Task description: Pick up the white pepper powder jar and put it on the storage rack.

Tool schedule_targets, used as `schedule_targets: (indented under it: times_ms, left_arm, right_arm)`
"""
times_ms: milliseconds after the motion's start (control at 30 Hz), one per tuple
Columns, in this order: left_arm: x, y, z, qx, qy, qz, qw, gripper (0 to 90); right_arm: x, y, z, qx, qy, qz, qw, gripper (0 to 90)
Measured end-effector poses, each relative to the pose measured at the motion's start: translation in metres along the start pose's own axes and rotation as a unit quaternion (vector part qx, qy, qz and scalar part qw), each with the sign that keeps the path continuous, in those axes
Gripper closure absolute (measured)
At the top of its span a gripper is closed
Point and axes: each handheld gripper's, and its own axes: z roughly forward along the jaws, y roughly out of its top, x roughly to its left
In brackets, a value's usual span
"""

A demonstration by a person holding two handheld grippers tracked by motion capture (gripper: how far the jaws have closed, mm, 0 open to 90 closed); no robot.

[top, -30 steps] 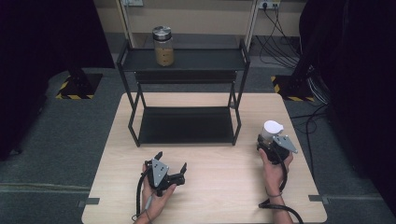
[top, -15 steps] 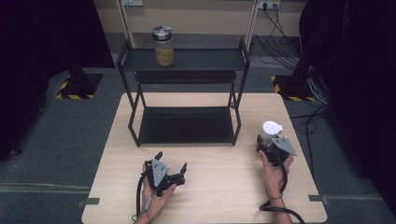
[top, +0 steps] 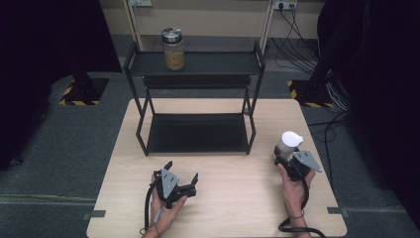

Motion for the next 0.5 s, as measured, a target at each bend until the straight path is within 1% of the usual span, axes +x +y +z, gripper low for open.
schedule_targets:
  times_ms: [133,267,400,500]
  left_arm:
    - [0.000,0.000,0.000,-0.001,-0.001,0.001,1.0000,0.0]
    - [0.000,-0.001,-0.001,-0.002,-0.001,0.000,1.0000,0.0]
    - [-0.001,-0.001,-0.001,-0.002,-0.001,0.000,1.0000,0.0]
    - [-0.001,-0.001,-0.001,-0.002,0.000,-0.001,1.0000,0.0]
  right_arm:
    - [0.005,0.006,-0.012,-0.025,0.010,-0.006,0.9996,31.0]
    - [0.014,0.014,-0.020,-0.048,0.022,-0.015,0.9985,31.0]
    - [0.022,0.022,-0.026,-0.069,0.035,-0.024,0.9967,31.0]
    - [0.027,0.029,-0.031,-0.085,0.047,-0.029,0.9948,31.0]
